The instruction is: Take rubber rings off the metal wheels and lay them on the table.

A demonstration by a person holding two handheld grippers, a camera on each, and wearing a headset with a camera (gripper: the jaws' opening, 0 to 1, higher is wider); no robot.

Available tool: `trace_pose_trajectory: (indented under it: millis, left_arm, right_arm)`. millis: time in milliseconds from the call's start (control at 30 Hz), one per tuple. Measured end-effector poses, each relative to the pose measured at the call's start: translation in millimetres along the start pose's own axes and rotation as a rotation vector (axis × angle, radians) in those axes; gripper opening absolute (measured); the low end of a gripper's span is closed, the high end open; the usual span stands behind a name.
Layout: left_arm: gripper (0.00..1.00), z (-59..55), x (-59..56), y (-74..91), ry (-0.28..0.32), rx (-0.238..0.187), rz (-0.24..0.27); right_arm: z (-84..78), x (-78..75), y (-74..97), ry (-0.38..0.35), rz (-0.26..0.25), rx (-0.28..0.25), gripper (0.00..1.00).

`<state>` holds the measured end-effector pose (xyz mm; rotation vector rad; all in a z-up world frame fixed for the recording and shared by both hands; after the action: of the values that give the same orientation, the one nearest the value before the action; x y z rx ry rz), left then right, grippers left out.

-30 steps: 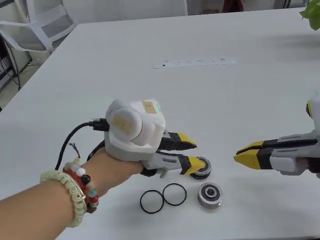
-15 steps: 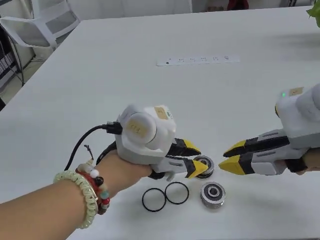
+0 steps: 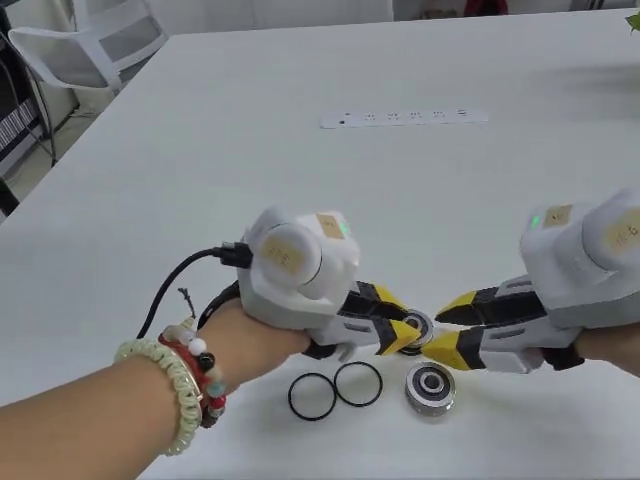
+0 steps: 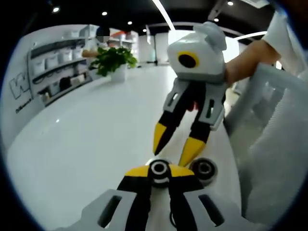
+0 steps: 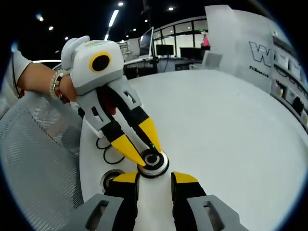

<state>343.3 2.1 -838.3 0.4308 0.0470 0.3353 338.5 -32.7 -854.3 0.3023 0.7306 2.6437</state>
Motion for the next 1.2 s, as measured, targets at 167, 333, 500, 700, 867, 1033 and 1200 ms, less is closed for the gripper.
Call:
trace_pose_trajectory:
  millis: [167, 333, 500, 700, 867, 1033, 1200]
  left_arm:
    - [0.14, 0.3, 0.3, 0.5, 0.008, -0.005, 0.002]
    - [0.14, 0.3, 0.6, 0.7, 0.011, -0.009, 0.003]
    - [0.14, 0.3, 1.1, -0.2, 0.012, -0.01, 0.007]
    - [0.14, 0.1, 1.6, -0.2, 0.011, -0.01, 0.007]
    - [0.14, 0.0, 1.6, -0.1, 0.006, -0.01, 0.007]
    - [0.14, -0.3, 1.6, -0.2, 0.01, -0.01, 0.009]
    - [0.14, -0.8, 1.6, -0.2, 0.007, -0.008, 0.012]
  right_arm:
    - [-0.8, -0.8, -1.8, -0.04, -0.005, -0.012, 0.21]
    - [0.7, 2.8, -2.8, -0.056, 0.019, -0.03, 0.18]
    - [2.6, 3.1, -5.4, 0.007, 0.015, -0.03, 0.2]
    - [2.7, 2.4, -4.0, 0.045, 0.016, -0.033, 0.18]
    - [1.6, 2.1, -1.9, 0.047, 0.015, -0.026, 0.16]
    - [-1.2, -0.3, 1.8, 0.051, 0.005, -0.017, 0.05]
    - [-0.7, 0.0, 1.7, 0.062, -0.005, -0.007, 0.02]
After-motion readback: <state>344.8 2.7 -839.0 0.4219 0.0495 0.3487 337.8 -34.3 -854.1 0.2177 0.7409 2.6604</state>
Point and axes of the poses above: the centre of the closed fingertips' face, and the gripper's own axes: y roughly backward along the fingers, x roughly to its left, z roughly out of its top, the point moved 2 cm from there along y, roughly backward along the fingers, and after that the axes turned 8 degrees about -x, right-handed, at the moved point
